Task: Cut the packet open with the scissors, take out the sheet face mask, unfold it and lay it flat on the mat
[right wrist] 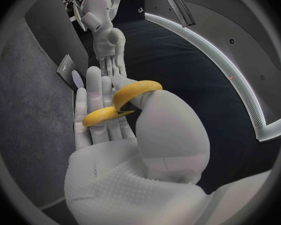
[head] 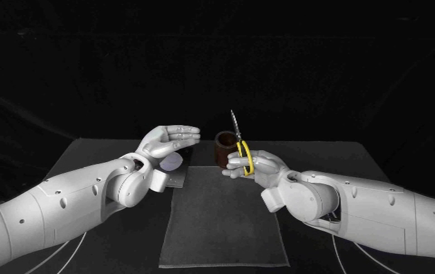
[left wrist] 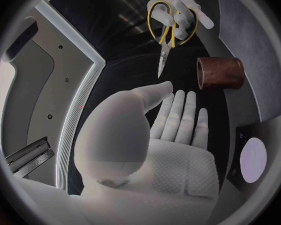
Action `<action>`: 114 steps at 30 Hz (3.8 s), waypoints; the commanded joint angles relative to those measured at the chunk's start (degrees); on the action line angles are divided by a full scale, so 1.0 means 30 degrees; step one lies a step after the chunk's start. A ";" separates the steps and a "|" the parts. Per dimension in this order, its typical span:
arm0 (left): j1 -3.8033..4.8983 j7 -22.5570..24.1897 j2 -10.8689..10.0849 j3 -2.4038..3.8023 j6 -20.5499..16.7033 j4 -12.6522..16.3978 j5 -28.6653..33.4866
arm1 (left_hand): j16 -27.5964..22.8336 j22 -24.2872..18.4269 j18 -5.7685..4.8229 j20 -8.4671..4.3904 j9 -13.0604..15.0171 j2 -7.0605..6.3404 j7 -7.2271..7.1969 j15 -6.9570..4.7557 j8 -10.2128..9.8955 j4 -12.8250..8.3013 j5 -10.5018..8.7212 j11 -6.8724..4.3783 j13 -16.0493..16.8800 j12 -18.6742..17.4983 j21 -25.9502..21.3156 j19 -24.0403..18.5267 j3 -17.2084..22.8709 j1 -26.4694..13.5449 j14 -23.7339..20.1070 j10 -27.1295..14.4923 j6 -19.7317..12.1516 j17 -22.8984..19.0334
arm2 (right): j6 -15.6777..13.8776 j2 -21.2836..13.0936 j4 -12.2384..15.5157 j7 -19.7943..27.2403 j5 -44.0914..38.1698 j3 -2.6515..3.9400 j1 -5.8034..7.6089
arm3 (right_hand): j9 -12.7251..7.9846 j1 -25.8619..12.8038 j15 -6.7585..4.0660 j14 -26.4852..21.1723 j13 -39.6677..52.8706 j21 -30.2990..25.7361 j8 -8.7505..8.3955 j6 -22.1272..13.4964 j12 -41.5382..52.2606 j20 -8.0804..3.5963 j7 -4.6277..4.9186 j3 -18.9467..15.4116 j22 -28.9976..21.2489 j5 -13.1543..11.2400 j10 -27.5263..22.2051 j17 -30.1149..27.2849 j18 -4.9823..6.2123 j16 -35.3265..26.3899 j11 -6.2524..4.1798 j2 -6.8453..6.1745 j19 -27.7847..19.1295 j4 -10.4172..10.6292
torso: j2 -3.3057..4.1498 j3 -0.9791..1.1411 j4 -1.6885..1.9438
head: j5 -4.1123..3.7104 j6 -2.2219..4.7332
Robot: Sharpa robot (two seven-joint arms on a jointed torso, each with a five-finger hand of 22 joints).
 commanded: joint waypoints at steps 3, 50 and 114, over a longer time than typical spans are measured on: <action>0.0066 -0.0704 -0.0458 0.0078 0.1374 -0.0649 -0.0248 | 0.0826 0.0852 -0.0134 -0.0069 -0.0024 -0.0311 0.0184 -0.0223 -0.0043 0.0488 -0.0020 0.0158 0.0083 0.0444 0.1817 0.4650 -0.1060 -0.1102 0.1034 0.0501 -0.0064 0.0246 | 0.1605 -0.0395 -0.0082 -0.0646 -0.1231 0.0020 0.0030 | -0.0058 0.0499 -0.0194 -0.0159 0.0087 0.0123 -0.0311 0.0225 -0.0177 0.0046 -0.0008 0.0009 0.0053 -0.0055 0.1977 0.0094 0.0054 -0.0139 -0.1498 0.0607 0.0021 0.0003 | -0.0011 -0.0007 -0.0006 | 0.0364 0.0009; 0.2412 -1.9178 0.0932 -0.0841 -0.0046 -0.4527 -1.7544 | 1.5896 0.6406 0.0225 -0.2465 0.5178 -0.1464 0.0004 -0.2072 1.3312 0.8708 0.0054 -0.1071 0.6941 1.5980 1.2495 1.0753 -1.7442 -0.4714 0.2468 -0.3791 -0.5827 0.7361 | 0.4035 -0.2701 0.2394 -0.1574 -0.7650 -0.0124 0.0013 | -0.0425 0.0485 -0.0111 -0.0593 0.0378 0.0480 -0.2266 0.1485 -0.0836 0.0120 -0.0038 0.0283 0.0288 -0.0045 0.2201 0.0742 0.0050 -0.0438 -0.1484 0.0757 -0.0186 -0.0292 | -0.0104 0.0339 0.0002 | 0.3258 -0.1322; 0.1369 -1.9181 0.3932 -0.1945 0.1705 -0.6861 -1.8755 | 1.7886 0.8184 0.0235 -0.2347 0.2746 0.1905 -0.0388 -0.2113 1.4404 0.8566 -0.0049 -0.1264 0.6673 1.7725 1.4970 0.8341 -1.5587 -0.0232 0.0991 -0.5797 -0.4671 0.6874 | 0.3771 -0.2573 0.2042 -0.1682 -0.7278 -0.0135 0.0023 | -0.0414 0.0474 -0.0112 -0.0605 0.0426 0.0506 -0.2426 0.1593 -0.0888 0.0131 -0.0039 0.0272 0.0314 -0.0033 0.2242 0.0835 0.0055 -0.0447 -0.1486 0.0757 -0.0272 -0.0329 | -0.0135 0.0354 0.0022 | 0.3111 -0.1838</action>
